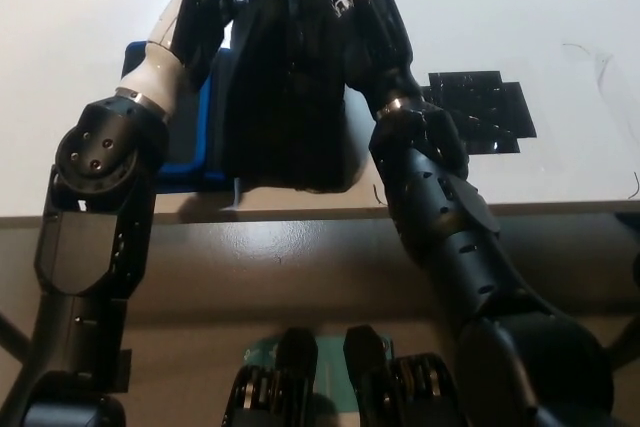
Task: Use both hands to pick up the lunch bag on the right hand side and smoothly move it near the note book on the left hand side
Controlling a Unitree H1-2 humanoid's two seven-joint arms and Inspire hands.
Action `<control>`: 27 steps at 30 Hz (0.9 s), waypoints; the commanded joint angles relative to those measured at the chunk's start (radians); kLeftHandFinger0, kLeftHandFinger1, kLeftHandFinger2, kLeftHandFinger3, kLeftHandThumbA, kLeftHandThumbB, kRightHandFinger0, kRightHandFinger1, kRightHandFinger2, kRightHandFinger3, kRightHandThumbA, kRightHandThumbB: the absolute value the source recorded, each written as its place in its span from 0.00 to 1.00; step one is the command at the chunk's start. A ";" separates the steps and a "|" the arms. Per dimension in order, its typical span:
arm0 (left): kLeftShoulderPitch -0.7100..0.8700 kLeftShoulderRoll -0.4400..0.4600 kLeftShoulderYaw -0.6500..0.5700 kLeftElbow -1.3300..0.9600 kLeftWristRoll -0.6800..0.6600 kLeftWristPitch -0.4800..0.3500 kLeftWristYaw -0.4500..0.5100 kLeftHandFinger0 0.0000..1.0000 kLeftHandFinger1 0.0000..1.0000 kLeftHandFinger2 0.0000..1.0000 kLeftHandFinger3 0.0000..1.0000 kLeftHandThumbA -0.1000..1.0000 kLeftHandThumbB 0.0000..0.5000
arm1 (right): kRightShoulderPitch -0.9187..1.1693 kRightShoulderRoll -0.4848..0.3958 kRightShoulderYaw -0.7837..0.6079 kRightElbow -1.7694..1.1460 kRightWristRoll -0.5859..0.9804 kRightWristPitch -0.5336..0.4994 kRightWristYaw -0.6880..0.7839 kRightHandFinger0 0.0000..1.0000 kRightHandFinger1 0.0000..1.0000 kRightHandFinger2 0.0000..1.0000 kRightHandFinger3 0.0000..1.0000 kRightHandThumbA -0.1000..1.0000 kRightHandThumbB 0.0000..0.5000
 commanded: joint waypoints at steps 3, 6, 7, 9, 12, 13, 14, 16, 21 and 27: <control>-0.058 0.028 0.020 0.004 -0.041 -0.019 -0.011 1.00 1.00 1.00 1.00 1.00 0.84 | -0.064 -0.012 0.049 -0.021 -0.091 -0.051 -0.045 1.00 1.00 1.00 1.00 1.00 0.66; -0.037 0.053 0.031 0.034 -0.042 -0.048 -0.015 1.00 1.00 1.00 1.00 1.00 0.80 | -0.043 -0.040 0.076 -0.052 -0.149 -0.077 -0.095 1.00 1.00 1.00 1.00 1.00 0.63; -0.033 0.059 0.037 0.041 -0.049 -0.054 -0.017 1.00 1.00 1.00 1.00 1.00 0.80 | -0.038 -0.048 0.082 -0.063 -0.164 -0.087 -0.112 1.00 1.00 1.00 1.00 1.00 0.61; -0.024 0.074 0.048 0.058 -0.064 -0.066 -0.029 1.00 1.00 1.00 1.00 1.00 0.76 | -0.022 -0.066 0.089 -0.096 -0.182 -0.088 -0.133 1.00 1.00 1.00 1.00 1.00 0.63; -0.019 0.107 0.055 0.079 -0.061 -0.088 -0.035 1.00 1.00 1.00 1.00 1.00 0.77 | 0.004 -0.099 0.102 -0.168 -0.214 -0.070 -0.159 1.00 1.00 1.00 1.00 1.00 0.65; -0.016 0.115 0.056 0.081 -0.057 -0.094 -0.034 1.00 1.00 1.00 1.00 1.00 0.74 | 0.020 -0.113 0.104 -0.206 -0.217 -0.052 -0.157 1.00 1.00 1.00 1.00 1.00 0.69; -0.009 0.126 0.061 0.075 -0.062 -0.093 -0.038 1.00 1.00 1.00 1.00 1.00 0.72 | 0.037 -0.129 0.106 -0.243 -0.220 -0.037 -0.157 1.00 1.00 1.00 1.00 1.00 0.65; -0.007 0.140 0.075 0.078 -0.082 -0.086 -0.048 1.00 1.00 1.00 1.00 1.00 0.75 | 0.066 -0.163 0.112 -0.310 -0.240 -0.015 -0.169 1.00 1.00 1.00 1.00 1.00 0.64; -0.001 0.160 0.084 0.052 -0.094 -0.077 -0.060 1.00 1.00 1.00 1.00 1.00 0.75 | 0.109 -0.211 0.109 -0.412 -0.228 0.035 -0.170 1.00 1.00 1.00 1.00 1.00 0.62; 0.039 0.191 0.083 -0.028 -0.092 -0.076 -0.071 1.00 1.00 1.00 1.00 1.00 0.78 | 0.195 -0.277 0.113 -0.571 -0.237 0.091 -0.172 1.00 1.00 1.00 1.00 1.00 0.63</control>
